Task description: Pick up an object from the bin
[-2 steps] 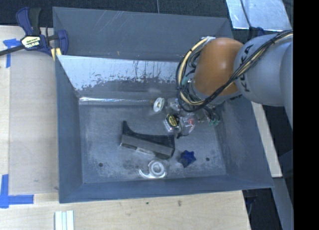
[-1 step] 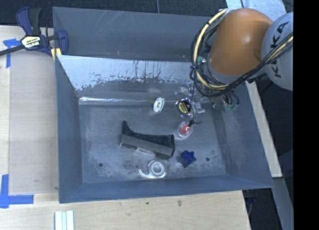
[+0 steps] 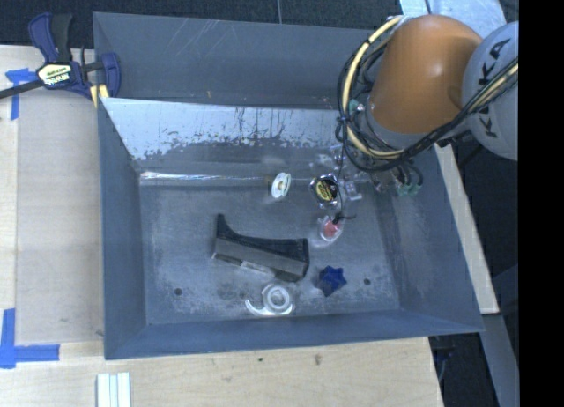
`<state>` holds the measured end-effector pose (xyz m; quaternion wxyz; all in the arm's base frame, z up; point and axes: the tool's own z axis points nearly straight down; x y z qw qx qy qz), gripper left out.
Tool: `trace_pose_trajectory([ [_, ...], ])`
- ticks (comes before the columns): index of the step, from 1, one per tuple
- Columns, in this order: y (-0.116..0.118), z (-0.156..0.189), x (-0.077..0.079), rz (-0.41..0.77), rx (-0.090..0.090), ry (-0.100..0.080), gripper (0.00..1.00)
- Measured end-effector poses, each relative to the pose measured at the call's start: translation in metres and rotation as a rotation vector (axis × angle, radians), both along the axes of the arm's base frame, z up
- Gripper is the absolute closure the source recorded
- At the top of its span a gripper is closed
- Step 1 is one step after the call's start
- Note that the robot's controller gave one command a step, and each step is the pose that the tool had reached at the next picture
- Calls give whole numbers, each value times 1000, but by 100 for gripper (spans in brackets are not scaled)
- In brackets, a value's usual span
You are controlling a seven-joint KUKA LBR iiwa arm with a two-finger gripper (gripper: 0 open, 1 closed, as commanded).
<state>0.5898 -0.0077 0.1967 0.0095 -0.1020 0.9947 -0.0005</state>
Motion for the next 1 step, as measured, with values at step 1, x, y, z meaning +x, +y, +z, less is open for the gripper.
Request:
trace_pose_trajectory([
  [1,3,48,-3,-23,1,4,100],
])
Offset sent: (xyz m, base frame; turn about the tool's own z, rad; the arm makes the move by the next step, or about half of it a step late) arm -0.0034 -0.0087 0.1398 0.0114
